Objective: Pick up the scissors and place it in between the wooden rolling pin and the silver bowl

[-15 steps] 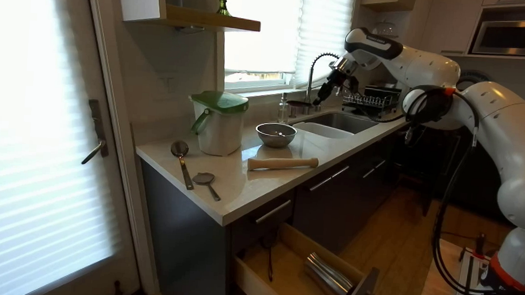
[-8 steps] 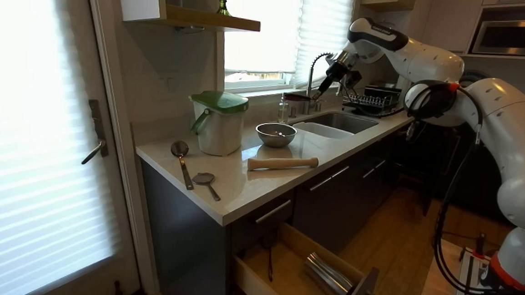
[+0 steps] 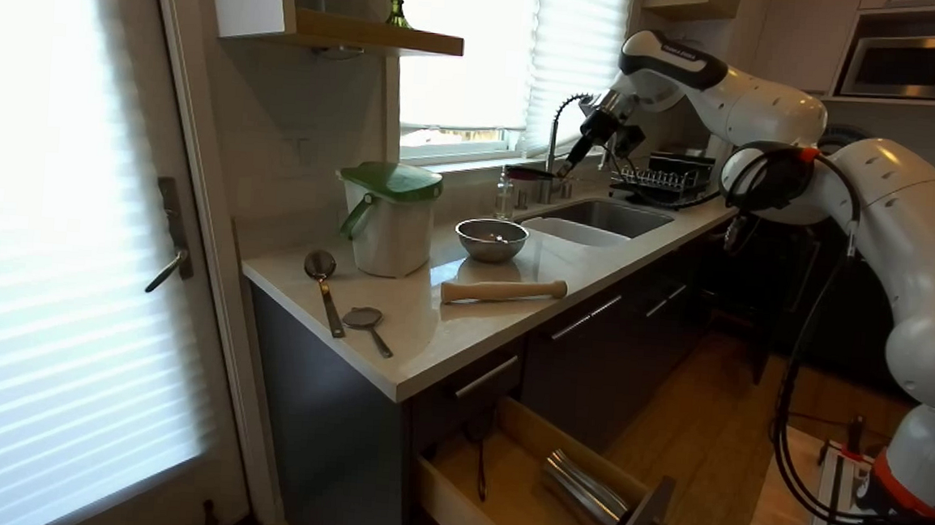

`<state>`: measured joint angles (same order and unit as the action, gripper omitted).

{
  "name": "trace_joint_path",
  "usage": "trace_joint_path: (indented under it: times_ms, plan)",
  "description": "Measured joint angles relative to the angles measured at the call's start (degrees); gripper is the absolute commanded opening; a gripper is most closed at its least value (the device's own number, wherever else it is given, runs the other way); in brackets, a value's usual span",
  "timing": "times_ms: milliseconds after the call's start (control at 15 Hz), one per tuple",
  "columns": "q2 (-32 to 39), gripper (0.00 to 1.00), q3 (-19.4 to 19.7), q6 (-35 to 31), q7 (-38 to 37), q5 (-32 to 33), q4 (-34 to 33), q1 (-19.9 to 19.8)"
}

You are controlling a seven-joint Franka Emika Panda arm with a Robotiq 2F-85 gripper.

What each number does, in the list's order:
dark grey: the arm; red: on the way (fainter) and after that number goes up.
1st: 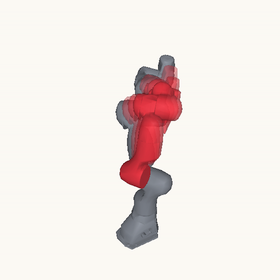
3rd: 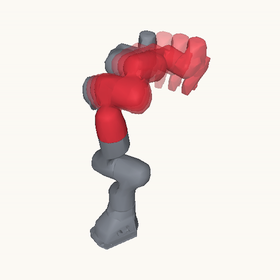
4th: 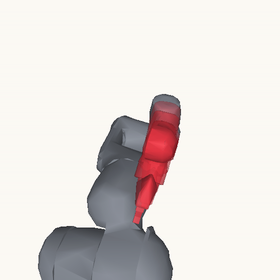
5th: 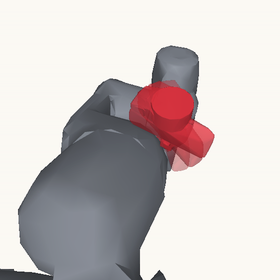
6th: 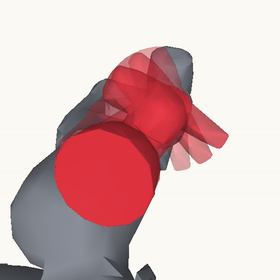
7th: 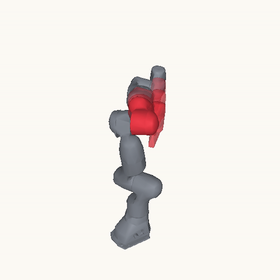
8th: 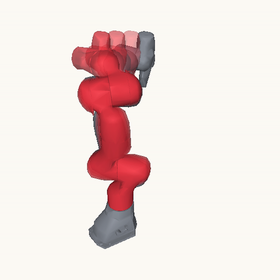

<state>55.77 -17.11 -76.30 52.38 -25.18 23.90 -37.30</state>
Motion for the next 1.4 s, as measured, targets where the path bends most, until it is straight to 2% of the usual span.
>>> trace_joint_path:
  times_ms: [333,867,1400]
  plan:
    - [1.08,0.06,1.01,2.55,1.03,0.37,0.48,2.92]
    - [1.40,0.06,1.07,16.33,6.77,0.23,0.55,3.53]
    - [5.32,0.06,1.33,18.15,13.45,0.27,0.87,3.50]
